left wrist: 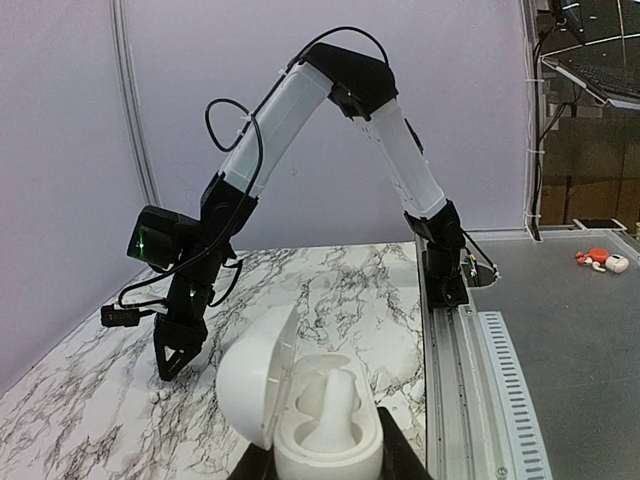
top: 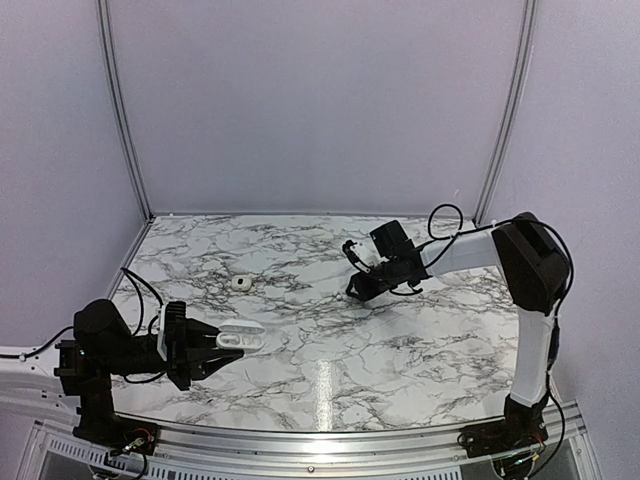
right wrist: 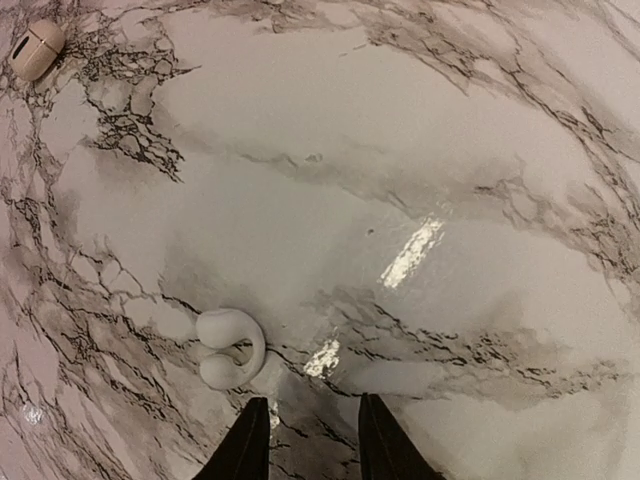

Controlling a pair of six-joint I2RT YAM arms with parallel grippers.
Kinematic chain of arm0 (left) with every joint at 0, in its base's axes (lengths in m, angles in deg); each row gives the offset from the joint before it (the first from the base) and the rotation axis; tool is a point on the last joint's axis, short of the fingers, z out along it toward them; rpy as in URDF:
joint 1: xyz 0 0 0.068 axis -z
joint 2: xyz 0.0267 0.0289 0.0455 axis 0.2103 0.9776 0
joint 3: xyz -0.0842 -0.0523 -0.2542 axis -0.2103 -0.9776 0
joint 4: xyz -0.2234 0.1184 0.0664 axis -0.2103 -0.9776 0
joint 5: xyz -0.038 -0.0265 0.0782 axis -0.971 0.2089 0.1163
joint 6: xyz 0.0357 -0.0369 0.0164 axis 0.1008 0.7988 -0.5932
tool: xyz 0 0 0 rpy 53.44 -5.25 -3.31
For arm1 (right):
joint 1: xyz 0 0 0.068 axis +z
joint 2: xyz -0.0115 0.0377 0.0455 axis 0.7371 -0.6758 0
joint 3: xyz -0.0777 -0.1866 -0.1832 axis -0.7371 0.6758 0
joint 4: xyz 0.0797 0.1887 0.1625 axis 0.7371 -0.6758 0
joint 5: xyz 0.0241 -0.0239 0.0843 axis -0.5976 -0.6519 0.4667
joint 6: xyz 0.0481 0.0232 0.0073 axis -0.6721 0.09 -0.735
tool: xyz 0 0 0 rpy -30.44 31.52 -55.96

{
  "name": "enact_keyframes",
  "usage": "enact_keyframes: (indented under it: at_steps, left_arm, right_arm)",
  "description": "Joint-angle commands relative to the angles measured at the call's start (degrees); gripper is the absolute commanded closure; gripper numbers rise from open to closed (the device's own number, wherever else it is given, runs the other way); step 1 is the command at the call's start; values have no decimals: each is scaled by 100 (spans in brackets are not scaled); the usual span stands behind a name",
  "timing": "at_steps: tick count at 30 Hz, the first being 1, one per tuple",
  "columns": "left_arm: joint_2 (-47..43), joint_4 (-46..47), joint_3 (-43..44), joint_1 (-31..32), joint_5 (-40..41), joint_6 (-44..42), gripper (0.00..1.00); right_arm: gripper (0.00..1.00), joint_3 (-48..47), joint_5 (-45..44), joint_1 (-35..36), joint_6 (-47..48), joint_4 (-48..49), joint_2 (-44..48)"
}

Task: Insert the wireless bluetooth earbuds into the charging case
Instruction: Pick up the right earbud from the center of the board.

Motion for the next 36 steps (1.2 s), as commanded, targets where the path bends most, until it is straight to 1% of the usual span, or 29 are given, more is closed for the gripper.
enact_keyframes:
  at_steps: [1,13,36]
  left_arm:
    - [-57,258,-53,-20,-26,16,100]
    - [-56,257,-48,-20,6,-9,100]
    - [-68,260,-91,-28,51,-45,100]
  right_arm:
    - [69,-271,75,-4,38,-40,-71]
    - [69,-434,334,19,20,16,-254]
    - [66,-648,431,234,38,10,-469]
